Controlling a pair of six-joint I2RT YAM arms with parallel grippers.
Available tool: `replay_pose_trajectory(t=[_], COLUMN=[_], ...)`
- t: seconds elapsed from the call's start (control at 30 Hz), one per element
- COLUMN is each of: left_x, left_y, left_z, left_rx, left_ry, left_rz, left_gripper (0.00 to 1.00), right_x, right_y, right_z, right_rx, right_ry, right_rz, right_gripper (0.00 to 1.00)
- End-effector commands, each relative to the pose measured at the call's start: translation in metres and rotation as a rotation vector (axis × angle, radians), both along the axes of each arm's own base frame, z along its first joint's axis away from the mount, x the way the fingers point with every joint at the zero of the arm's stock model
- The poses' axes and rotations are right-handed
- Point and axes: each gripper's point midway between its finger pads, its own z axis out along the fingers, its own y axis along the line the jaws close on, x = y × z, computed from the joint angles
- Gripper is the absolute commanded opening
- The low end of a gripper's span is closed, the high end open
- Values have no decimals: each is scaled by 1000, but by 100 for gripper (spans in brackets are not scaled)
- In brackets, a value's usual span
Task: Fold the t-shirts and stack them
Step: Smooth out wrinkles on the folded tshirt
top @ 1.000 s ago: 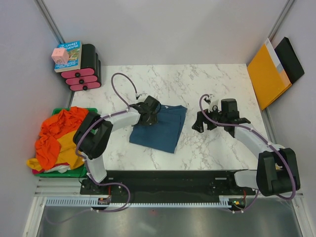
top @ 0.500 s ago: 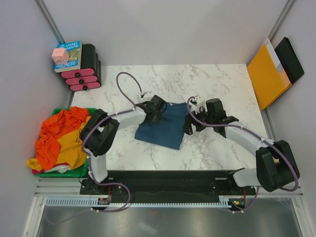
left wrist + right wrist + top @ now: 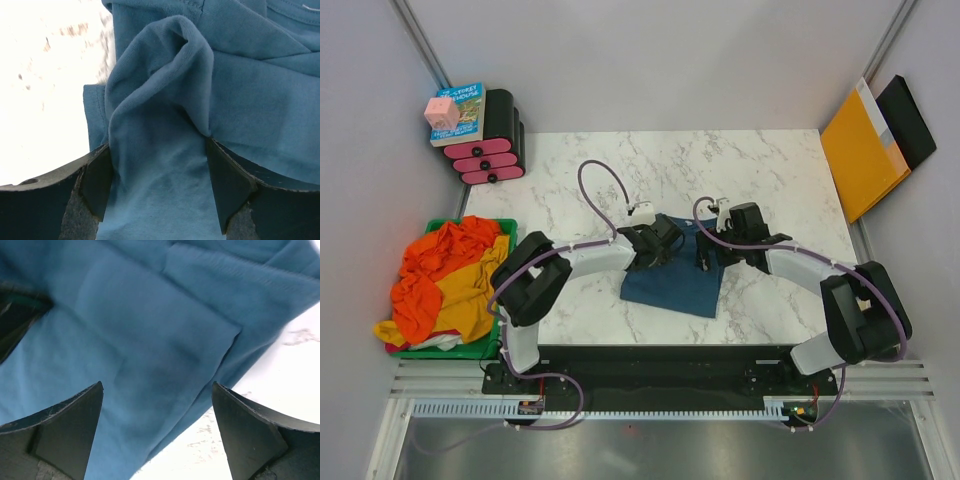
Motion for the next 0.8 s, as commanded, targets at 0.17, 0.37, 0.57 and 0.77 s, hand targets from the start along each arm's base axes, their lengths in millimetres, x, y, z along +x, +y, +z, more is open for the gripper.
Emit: replay_pose_trajectory(t=[0.17,0.37,0.57,0.77], left_x=[-71,-84,-85,-85], left_y=[25,31,28,16], left_z=[-51,-57,-60,-57], left_rx=[14,6,-9,-24], left_ry=[251,279,293,293], left_rz=[115,167,201,191], left_gripper=[78,76,74,73], right_x=[12,2,-12,-21], right_y=[-19,-16,-11,-5], right_z=[14,8,-7,-24], right_rx=[-41,-34,-38,-11], right_ry=[-83,1,111,203], right_rz=[-124,-122,-94,-91], right_gripper=[96,96,96,96])
